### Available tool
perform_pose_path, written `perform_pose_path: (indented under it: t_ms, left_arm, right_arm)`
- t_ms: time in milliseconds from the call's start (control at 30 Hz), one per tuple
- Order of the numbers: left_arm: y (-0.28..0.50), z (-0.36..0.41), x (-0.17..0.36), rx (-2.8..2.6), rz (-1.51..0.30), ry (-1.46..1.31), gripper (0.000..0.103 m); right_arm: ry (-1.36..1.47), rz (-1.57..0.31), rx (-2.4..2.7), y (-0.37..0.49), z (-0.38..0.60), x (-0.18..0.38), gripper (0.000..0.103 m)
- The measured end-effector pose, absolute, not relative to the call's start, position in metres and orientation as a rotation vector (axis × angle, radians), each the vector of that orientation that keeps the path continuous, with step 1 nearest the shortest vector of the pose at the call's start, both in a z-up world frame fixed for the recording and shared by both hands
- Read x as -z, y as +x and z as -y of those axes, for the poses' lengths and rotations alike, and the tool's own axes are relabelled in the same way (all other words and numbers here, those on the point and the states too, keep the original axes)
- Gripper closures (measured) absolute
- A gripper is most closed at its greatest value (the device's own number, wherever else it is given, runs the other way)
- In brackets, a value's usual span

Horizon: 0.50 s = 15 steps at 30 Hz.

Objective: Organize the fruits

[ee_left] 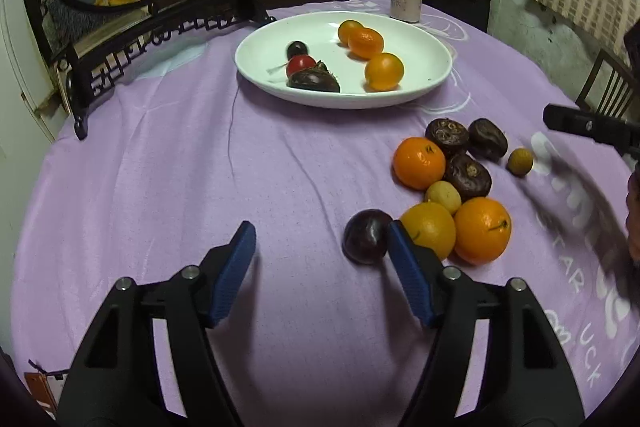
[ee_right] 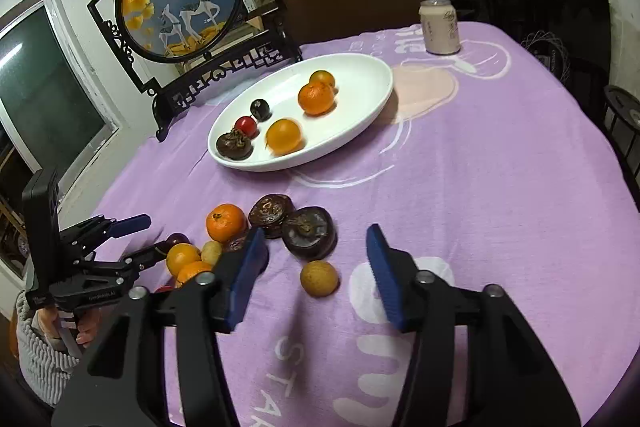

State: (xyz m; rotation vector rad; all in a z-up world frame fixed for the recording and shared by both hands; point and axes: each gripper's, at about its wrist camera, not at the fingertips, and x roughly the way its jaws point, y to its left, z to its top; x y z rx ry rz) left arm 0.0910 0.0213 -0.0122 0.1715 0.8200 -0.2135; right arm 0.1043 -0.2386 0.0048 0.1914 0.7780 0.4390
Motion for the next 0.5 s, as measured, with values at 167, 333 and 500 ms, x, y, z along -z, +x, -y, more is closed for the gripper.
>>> perform_pose_path:
  t_ms: [167,333,500]
  left_arm:
    - [0.098,-0.028,0.013,0.161,-0.806,0.197,0.027]
    - [0.105,-0.062,0.004,0.095,-0.805,0.076,0.032]
    - [0.093,-0.026,0.005,0.151,-0.745,0.226,0.032]
  right_arm:
    - [0.185,-0.793,-0.440,0.106,0.238,-0.002,0.048]
    - [0.176,-0.806,-0.437,0.107,0.238,0.000,0.048]
    - [0.127,-0.845,-0.432,0.107,0.230,0.008,0.048]
